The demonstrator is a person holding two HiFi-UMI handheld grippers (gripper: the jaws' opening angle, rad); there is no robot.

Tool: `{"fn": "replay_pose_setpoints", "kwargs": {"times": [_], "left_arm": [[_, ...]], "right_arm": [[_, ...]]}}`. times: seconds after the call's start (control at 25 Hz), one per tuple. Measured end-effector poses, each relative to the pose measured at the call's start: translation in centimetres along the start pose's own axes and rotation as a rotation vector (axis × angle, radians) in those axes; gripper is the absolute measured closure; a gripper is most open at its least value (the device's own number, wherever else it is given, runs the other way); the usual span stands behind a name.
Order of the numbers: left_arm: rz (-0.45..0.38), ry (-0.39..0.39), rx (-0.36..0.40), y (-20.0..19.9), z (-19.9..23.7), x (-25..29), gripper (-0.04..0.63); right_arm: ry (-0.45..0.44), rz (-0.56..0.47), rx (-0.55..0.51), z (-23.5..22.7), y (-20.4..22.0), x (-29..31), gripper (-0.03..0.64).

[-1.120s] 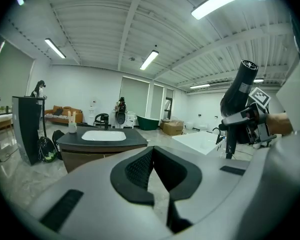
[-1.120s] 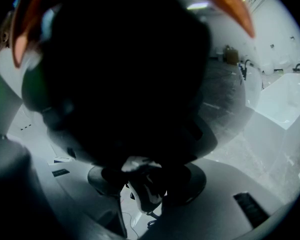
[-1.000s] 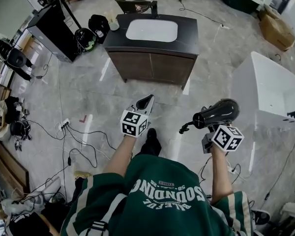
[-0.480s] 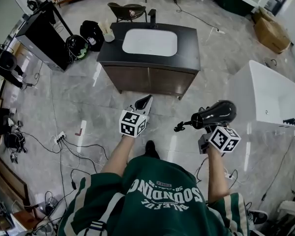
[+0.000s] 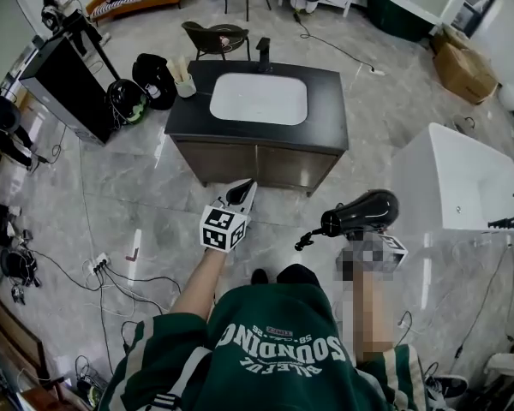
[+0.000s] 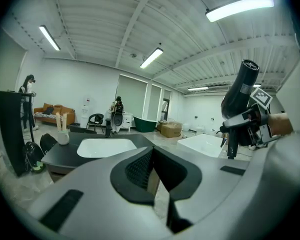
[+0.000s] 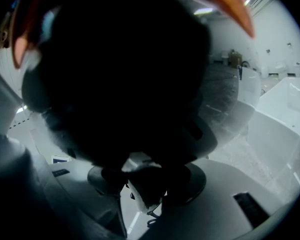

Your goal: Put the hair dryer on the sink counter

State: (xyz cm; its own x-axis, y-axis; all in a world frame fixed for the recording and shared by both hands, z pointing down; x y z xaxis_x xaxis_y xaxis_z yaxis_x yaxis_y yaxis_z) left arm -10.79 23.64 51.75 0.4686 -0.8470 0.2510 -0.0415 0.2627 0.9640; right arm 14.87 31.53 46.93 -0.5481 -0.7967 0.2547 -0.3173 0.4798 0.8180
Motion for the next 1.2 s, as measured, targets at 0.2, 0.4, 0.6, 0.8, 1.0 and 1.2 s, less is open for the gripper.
{"fn": "replay_pose_setpoints", "kwargs": {"times": [0.2, 0.4, 0.6, 0.8, 1.0, 1.2], "left_arm": [[-0.017, 0.004, -0.001, -1.4, 0.4, 2.3, 0.583], [-0.022, 0.001, 0.005, -2.2, 2.2, 5.2, 0.583], [-0.017, -0.006, 0.014, -3.6, 3.5, 9.4, 0.584], [-0.002, -0.008, 0.031, -5.1, 4.7, 15.2, 0.583], [0.006, -0.022, 0.04, -7.0, 5.3, 21.6, 0.583], [0.018, -0.018, 0.049, -9.6, 5.2, 27.5, 0.584]], "right_arm": [[-0.007, -0.003, -0.016, -0.9, -2.0, 1.7, 0.416], [-0.016, 0.002, -0.028, -2.0, -3.4, 4.6, 0.416], [-0.021, 0.019, -0.03, -4.4, -5.2, 7.4, 0.416], [-0.046, 0.043, -0.047, -7.8, -7.0, 10.4, 0.416], [-0.068, 0.056, -0.039, -11.7, -10.0, 13.0, 0.416], [-0.09, 0.068, -0.038, -14.6, -14.3, 15.4, 0.416]]}}
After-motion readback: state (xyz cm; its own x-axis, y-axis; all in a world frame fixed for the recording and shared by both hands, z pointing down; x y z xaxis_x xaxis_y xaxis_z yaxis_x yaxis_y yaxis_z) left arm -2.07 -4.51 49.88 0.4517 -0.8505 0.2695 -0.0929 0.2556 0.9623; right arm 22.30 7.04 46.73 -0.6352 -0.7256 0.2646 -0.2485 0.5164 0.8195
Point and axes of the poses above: the fingertips, and each gripper's own axes: x forward along the fingers, z to its left, y out of its underside, the point moved 3 cm from there along -x, backward along the fingers, and after that the axes turned 13 degrees about -y, right-handed, at the moved point
